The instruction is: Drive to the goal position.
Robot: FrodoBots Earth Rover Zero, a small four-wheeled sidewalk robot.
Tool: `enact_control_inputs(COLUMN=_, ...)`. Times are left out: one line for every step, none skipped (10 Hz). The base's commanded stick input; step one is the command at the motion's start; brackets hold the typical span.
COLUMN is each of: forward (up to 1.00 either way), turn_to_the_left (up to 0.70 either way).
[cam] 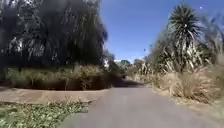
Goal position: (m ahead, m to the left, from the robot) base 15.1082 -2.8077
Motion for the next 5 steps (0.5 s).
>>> enact_control_inputs(forward=0.85, turn_to_the_left=0.00)
enact_control_inputs(forward=0.85, turn_to_the_left=0.00)
enact_control_inputs(forward=0.85, turn_to_the_left=0.00)
enact_control_inputs(forward=0.85, turn_to_the_left=0.00)
enact_control_inputs(forward=0.85, turn_to_the_left=0.00)
